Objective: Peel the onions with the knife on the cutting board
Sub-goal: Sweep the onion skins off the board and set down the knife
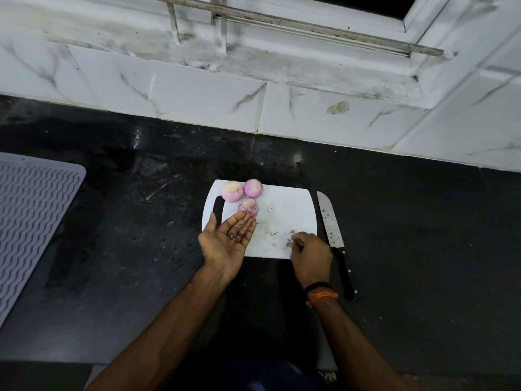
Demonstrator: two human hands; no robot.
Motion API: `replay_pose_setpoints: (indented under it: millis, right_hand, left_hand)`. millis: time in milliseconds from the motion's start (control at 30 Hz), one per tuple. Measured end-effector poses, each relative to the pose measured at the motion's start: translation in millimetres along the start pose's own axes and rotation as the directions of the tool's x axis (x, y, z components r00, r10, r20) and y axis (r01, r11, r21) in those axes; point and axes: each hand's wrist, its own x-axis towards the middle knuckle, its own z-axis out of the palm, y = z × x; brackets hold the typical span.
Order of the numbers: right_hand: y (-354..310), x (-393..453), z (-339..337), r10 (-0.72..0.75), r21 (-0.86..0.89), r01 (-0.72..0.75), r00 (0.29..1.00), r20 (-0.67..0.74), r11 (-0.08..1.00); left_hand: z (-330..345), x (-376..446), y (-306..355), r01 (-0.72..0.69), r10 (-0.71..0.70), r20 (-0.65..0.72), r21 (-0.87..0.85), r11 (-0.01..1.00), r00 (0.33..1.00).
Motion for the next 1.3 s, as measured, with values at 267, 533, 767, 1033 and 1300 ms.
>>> replay_pose_setpoints:
  millis: [267,533,767,1033,1300]
  right_hand:
    - [-4.9,23.6,0.3,0.001,0.077,0.005,0.997,-0.08,0.997]
    - [-12.2,2.5,19.0,-0.271,-0.197,0.301,0.948,0.166,0.933]
    - [-16.3,4.5,17.5,-0.316,-0.149,0.339,0.935,0.163,0.929]
    - [-26.5,-3.5,22.6,-0.524,-0.292,0.605,0.792,0.313,0.741]
    - [-28.7,2.3,28.8,-0.717,-0.183,0.822,0.562,0.413,0.539]
  left_hand:
    - [-1.8,-4.1,5.4,-0.025,0.025,-0.002,0.015,1.0,1.0]
    - [-2.5,0.0,3.7,-0.035,0.035,-0.006,0.019,0.999,0.999]
    - [-5.3,0.1,17.6,-0.081,0.081,-0.02,-0.023,0.996,0.997]
    - [-6.9,1.2,23.3,-0.078,0.077,-0.021,-0.042,0.996,0.997]
    - [-3.6,1.1,19.4,-0.046,0.046,-0.006,-0.016,0.999,0.999]
